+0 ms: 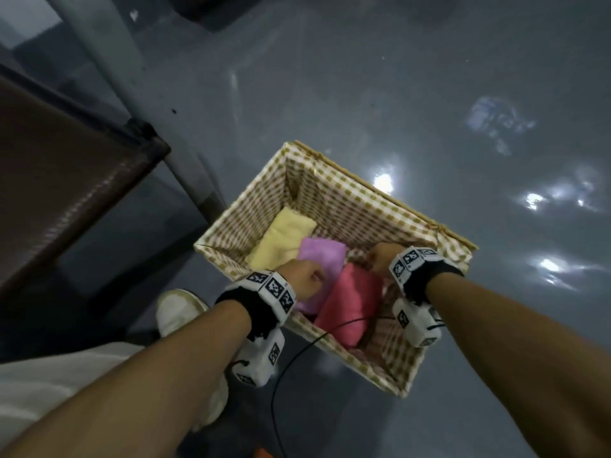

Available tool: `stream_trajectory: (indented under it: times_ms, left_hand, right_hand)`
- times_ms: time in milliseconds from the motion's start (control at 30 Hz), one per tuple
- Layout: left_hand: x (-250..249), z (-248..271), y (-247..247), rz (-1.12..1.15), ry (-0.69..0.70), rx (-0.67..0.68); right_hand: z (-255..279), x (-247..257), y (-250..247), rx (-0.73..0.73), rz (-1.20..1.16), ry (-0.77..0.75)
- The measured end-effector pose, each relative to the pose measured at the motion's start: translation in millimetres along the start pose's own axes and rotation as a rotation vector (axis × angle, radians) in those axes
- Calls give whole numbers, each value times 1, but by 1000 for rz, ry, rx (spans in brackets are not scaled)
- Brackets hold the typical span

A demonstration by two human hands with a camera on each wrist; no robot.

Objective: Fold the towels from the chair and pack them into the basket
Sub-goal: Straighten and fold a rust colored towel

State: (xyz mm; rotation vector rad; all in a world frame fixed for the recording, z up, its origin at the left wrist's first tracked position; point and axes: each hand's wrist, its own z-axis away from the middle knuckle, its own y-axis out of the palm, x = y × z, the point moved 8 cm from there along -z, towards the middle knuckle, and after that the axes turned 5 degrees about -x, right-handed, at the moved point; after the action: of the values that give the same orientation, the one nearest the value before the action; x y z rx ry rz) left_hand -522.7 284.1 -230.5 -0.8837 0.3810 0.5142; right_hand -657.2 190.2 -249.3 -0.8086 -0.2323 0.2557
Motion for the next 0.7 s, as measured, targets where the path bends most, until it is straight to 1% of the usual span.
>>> stream_trajectory:
  times_ms: [100, 167, 300, 400, 467, 533, 633, 700]
  left_hand:
    - [18, 24, -49, 103, -49, -135]
    - [31, 46, -83, 138, -73, -219]
    - [56, 108, -164, 125, -92, -425]
    - [81, 179, -232, 144, -135, -621]
    - [100, 236, -277, 199, -146, -781]
    - [119, 298, -312, 287, -143, -940]
    - [158, 393, -338, 410, -154, -1150]
    - [190, 449, -338, 424, -213, -1249]
  right_hand:
    - [4, 37, -28, -54, 29, -99]
    - [12, 72, -52, -99, 36, -191]
    - [37, 164, -107, -189, 19, -423]
    - [69, 251, -153, -279, 23, -582]
    - [98, 314, -180, -330, 41, -694]
    - [134, 379, -202, -387, 95, -829]
    - [189, 476, -220, -445, 149, -1010]
    - [224, 535, -220, -461, 168, -1116]
